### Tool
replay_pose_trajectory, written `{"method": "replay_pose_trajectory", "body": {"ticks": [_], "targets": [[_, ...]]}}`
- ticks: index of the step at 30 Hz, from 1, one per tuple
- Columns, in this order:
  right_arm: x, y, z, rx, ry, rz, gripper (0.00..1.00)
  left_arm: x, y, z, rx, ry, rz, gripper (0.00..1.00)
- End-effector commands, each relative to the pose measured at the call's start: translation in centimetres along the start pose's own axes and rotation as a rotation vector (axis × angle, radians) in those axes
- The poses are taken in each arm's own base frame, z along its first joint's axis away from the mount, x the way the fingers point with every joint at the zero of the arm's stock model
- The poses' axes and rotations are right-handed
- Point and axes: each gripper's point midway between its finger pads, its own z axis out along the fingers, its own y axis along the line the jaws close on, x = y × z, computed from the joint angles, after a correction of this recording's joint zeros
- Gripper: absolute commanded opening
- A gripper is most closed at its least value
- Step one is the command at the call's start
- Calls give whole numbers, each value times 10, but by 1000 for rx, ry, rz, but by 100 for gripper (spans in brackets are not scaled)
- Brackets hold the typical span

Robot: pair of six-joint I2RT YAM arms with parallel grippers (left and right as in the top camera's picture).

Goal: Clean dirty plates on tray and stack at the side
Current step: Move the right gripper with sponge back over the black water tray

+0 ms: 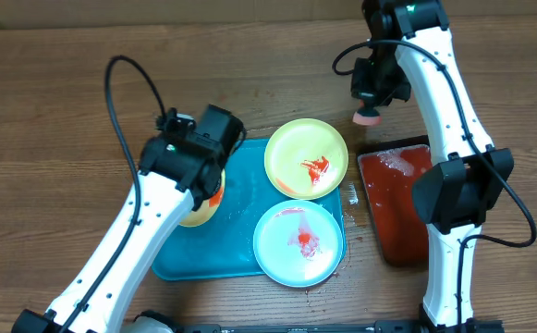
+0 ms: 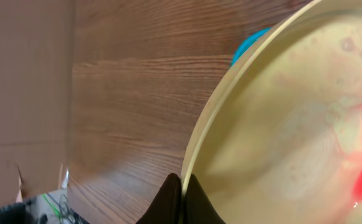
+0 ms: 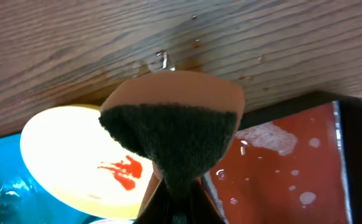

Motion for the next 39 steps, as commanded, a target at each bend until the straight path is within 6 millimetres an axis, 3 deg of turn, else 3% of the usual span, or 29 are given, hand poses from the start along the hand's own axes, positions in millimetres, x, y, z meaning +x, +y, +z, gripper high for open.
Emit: {"method": "replay_pose_trajectory", "body": {"ticks": [1,10,13,15,21,29,31,35,39], "targets": [[-7,-17,-52,-1,-145,38,4,-9,8,-10,-16,-48,-2,5],[20,-32,-148,-72,-361,55,4,-10,8,-10,-15,-51,-6,4],[39,-47,-161,-52,-385,115,4,-12,7,-10,-13,-58,-13,4],[55,-60,-159,-17,-371,147,4,-13,7,-10,-10,-63,-19,4],[99,-87,-115,83,-267,192,4,-19,3,-10,8,-82,-42,4],[146,-98,3,109,-73,212,4,-26,-6,-5,15,-87,-51,5],[153,-96,22,97,-41,212,4,-27,-9,1,-10,-76,-34,5],[159,-96,40,87,-20,211,4,-28,-4,15,-147,-52,41,4],[156,-95,41,82,-34,200,4,-31,1,27,-300,-29,158,5]]}}
